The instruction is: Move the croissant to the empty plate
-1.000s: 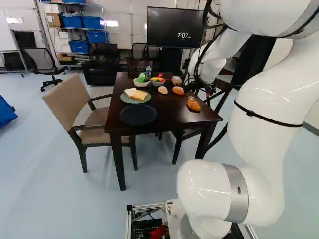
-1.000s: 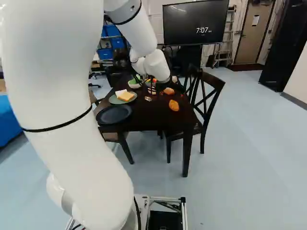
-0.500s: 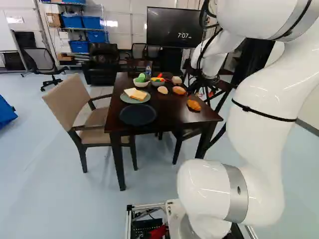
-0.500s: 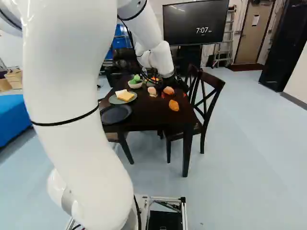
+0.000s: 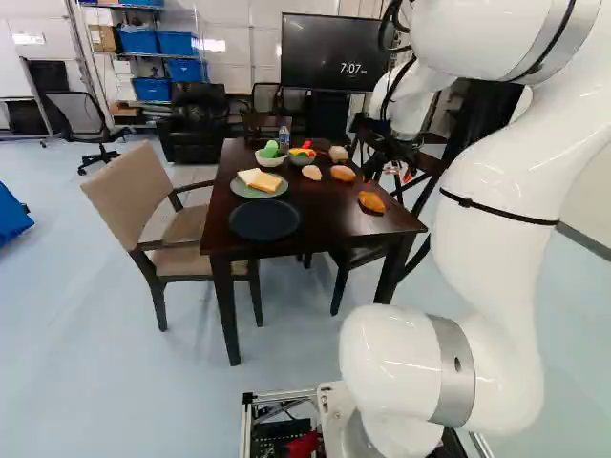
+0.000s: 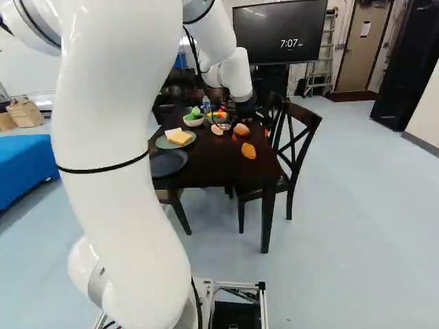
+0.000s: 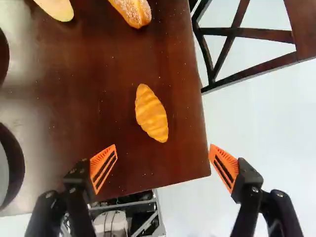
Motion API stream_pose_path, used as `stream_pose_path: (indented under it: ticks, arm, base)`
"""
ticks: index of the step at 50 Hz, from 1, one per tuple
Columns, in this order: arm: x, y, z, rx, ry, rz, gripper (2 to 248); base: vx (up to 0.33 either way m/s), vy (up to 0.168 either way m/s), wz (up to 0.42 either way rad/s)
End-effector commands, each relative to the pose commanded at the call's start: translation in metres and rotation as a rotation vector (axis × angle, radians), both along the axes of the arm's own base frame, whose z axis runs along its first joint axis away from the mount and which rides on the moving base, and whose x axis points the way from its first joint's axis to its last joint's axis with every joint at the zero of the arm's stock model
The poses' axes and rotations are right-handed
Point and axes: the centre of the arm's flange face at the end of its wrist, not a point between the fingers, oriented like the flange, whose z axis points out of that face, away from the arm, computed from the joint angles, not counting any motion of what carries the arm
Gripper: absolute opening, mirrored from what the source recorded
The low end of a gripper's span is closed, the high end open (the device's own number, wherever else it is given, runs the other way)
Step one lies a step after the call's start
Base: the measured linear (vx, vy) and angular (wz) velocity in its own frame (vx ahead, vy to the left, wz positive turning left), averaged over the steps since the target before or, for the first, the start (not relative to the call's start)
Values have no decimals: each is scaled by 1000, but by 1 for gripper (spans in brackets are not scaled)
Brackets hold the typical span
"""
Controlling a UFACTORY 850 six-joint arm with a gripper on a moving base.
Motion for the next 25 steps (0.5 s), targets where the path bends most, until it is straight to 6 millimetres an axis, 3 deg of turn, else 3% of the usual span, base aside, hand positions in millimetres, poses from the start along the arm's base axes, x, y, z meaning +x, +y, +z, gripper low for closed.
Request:
stream_pose_path:
  ticks: [11, 25]
  arm:
    - [7, -5, 12, 17, 66, -9, 247]
    - [24, -15, 6, 46, 159, -21, 247]
  base:
    - [0, 0, 0]
    - [0, 0, 0]
